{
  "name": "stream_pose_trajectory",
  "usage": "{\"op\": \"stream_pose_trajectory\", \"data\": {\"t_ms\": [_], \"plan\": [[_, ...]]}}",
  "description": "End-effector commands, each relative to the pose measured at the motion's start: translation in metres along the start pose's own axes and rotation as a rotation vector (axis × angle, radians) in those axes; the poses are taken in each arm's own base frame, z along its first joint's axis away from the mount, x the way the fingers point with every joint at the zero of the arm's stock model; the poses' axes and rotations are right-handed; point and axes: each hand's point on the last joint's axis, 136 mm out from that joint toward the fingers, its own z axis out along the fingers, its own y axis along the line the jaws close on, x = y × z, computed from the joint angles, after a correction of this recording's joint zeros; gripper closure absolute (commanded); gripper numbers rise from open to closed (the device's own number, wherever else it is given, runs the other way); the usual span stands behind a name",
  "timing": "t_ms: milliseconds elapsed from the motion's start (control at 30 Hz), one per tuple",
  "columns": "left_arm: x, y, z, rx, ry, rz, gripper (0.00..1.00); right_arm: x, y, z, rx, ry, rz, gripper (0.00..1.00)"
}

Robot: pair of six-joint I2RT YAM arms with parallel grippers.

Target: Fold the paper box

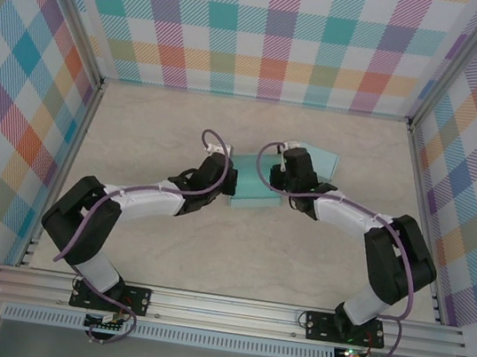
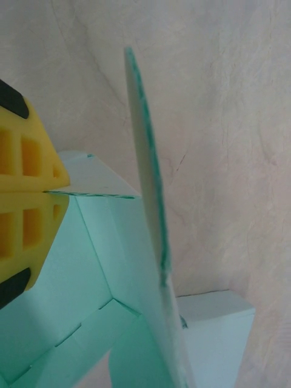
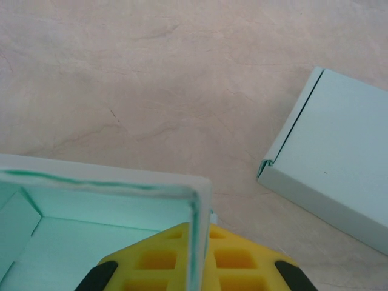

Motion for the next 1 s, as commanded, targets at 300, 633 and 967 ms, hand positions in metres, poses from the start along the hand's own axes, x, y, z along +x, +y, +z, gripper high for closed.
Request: {"op": "stream_pose_trajectory", "data": {"t_ms": [300, 633, 967], "plan": [[0.009, -0.040, -0.002, 0.058, -0.021, -0.098, 1.00, 0.021, 0.040, -0.016, -0.100, -0.027, -0.028, 0.92], [0.053, -0.034, 0.001, 0.020, 0.020, -0.101, 1.00, 0.041, 0.039, -0.022, -0.083, -0.014, -0.011, 0.92], [0.082, 0.000, -0.009, -0.087, 0.013, -0.027, 1.00, 0.075, 0.035, -0.033, -0.045, 0.001, 0.013, 0.92]]}}
